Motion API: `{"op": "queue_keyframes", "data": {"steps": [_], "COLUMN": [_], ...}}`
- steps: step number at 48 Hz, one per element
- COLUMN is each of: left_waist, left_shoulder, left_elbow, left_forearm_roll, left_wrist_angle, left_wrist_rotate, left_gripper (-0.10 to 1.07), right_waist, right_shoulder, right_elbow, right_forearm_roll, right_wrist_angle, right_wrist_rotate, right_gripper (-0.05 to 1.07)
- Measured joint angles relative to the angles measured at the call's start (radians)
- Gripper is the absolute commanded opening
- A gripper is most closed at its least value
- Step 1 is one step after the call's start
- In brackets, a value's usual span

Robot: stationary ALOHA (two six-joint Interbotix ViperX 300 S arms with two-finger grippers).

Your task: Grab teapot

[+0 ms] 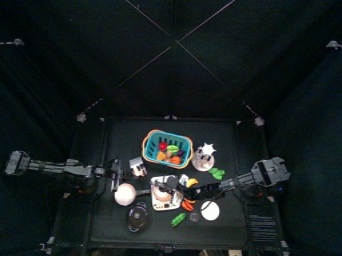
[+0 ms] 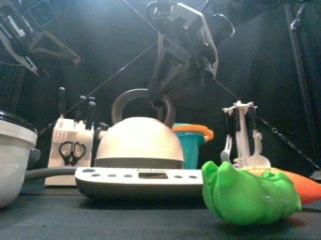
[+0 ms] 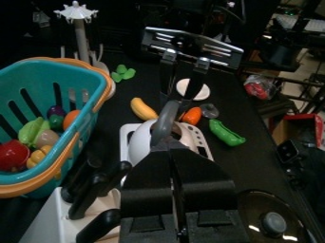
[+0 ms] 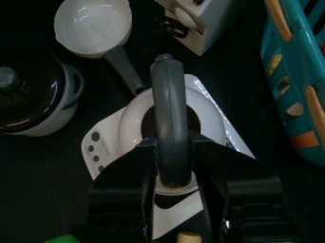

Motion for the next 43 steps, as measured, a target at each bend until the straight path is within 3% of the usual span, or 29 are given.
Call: {"op": "queue_keyframes", "data": {"steps": [43], "left_waist": [0.002], "left_shoulder": [0.000], "left_elbow": [0.000], "left_forearm_roll": [0.000], "left_wrist_angle": [0.000], "left_wrist_rotate": [0.000], "left_gripper": [0.02], "right_waist": [0.002], "right_shoulder": [-0.043], "right_elbow": [0.000], "right_forearm_roll": [-0.025], "right_wrist_angle": [0.003], "right_wrist_rotate": [0.000], "right_gripper": [0.62]}}
